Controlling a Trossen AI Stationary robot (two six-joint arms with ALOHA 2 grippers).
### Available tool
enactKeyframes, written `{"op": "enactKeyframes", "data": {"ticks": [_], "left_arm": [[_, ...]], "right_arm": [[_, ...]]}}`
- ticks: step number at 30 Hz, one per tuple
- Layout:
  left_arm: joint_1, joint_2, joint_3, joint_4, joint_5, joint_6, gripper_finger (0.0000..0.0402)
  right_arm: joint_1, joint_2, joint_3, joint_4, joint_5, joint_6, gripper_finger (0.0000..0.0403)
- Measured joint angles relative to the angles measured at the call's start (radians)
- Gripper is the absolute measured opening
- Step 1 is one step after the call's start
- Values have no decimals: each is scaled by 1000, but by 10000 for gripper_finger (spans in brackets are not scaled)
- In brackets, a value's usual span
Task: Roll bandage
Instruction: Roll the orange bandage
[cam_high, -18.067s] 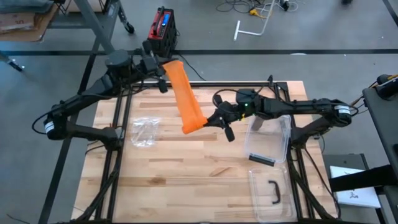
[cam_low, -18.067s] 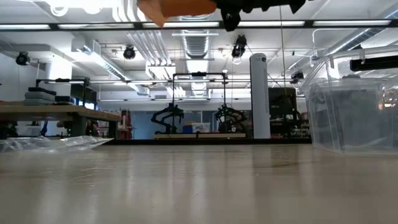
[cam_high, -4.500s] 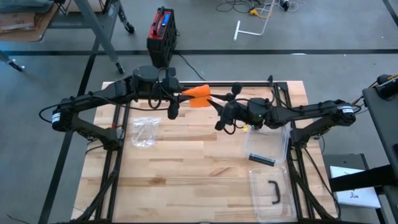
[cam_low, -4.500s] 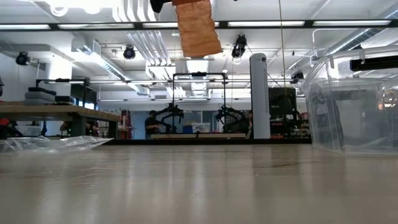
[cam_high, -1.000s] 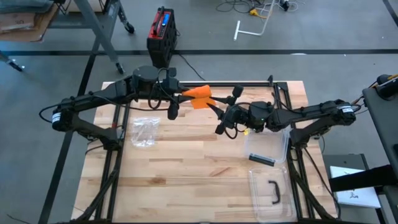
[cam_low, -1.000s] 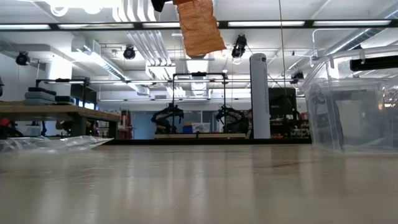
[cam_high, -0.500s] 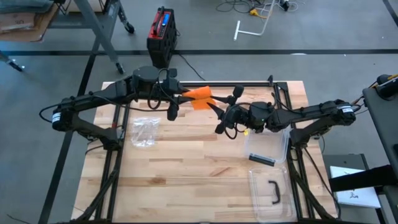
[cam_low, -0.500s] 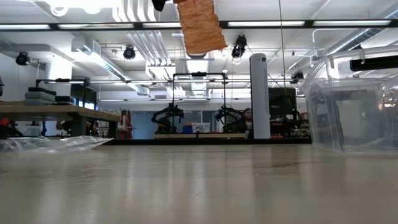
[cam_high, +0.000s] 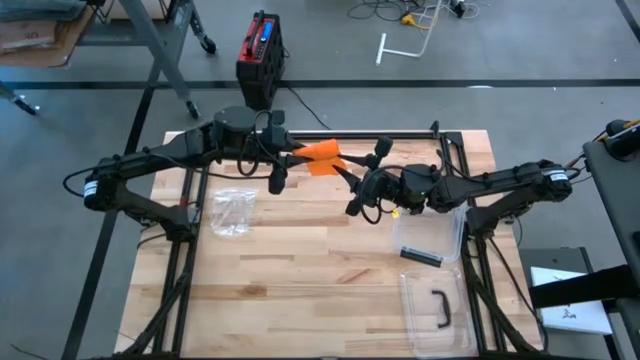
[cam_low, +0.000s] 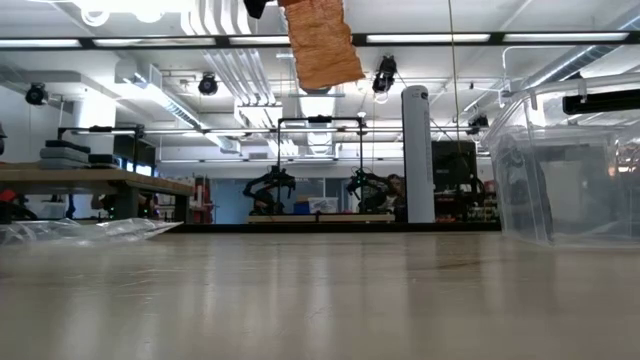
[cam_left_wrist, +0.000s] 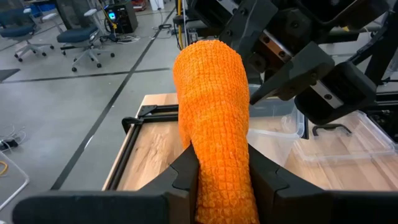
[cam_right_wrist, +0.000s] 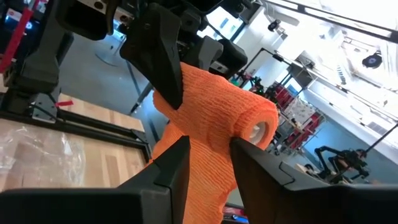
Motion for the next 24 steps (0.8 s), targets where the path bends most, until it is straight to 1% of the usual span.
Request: {"op": "enactKeyframes", "data": {"ticks": [3,6,11,18,20,24], "left_arm": [[0,0,0,-3,1,3,74],[0,-1,0,-3,2,3,71],[-2,9,0,4,3,3,64],[-2,17,-1,29,3,4,74],[-2,17,-1,31,3,4,72],[-1,13,-1,28,-3,3,66]], "right_arm": [[4,0,0,5,0,-1,119],[4,0,0,18,-29,0,121],[4,9,0,30,-47,-1,113],[2,14,0,34,-71,-1,109],[0,14,0,31,-68,-1,112],[-1,14,0,27,6,-22,118]]}}
